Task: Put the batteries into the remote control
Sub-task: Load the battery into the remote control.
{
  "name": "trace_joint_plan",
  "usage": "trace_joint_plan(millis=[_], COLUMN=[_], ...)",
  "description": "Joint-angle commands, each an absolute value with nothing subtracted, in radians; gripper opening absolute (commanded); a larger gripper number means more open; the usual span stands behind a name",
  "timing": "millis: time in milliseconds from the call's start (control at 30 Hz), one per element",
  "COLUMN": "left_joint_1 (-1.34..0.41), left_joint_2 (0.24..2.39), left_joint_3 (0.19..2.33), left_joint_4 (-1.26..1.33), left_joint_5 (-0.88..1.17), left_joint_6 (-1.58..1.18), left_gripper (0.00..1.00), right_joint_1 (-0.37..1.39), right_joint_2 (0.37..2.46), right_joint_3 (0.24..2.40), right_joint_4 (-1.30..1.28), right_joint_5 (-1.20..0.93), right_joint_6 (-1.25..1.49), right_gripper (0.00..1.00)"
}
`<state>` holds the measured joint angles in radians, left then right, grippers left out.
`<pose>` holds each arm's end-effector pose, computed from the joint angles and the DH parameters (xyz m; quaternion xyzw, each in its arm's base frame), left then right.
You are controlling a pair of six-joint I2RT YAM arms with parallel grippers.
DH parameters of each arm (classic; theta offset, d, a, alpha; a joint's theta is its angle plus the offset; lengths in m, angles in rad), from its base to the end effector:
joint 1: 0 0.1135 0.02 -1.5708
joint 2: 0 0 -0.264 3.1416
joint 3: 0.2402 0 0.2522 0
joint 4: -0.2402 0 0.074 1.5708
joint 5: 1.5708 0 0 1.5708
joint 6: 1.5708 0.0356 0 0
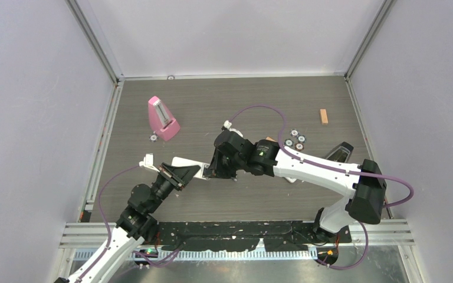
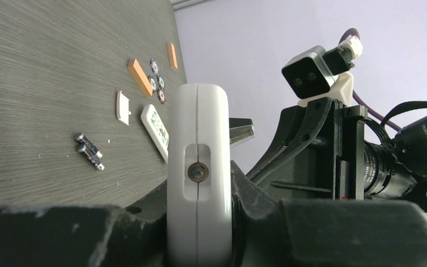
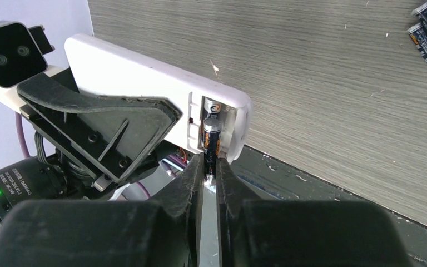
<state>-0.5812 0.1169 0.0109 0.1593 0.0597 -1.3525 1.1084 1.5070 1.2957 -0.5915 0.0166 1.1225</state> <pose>0.0967 -0.0661 0.1839 -0.2386 0.6453 -0.6087 0.3950 0.1484 0.2963 0.3054 0.0097 0.9271 0.3331 0.1717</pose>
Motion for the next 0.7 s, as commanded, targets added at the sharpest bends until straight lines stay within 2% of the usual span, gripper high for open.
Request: trace_joint_plan(millis=[0,367,667], left_joint_1=[-0.582,-0.582,-0.582], left_joint_2=[0.101,0.072,0.062], left_joint_3=[-0.124,-0.117,-0.112], left_joint_4=[0.185,0.159,0.144], left_joint_5=[0.044,0.031,0.029], left_joint_6=[-1.335,-1.336,-1.347], left_gripper=[0.0,0.0,0.0], right_joint_1=[1.1,1.073,1.054], right_joint_2=[1.507,1.522,1.522], right_joint_3=[1.3,1.267,1.253], right_joint_4=[-0.584,-0.55,-0.499], right_joint_5=[0.027,-0.049,-0.078], right_joint_6=[1.156,1.209,1.224], right_gripper=[0.15,0.27,0.31])
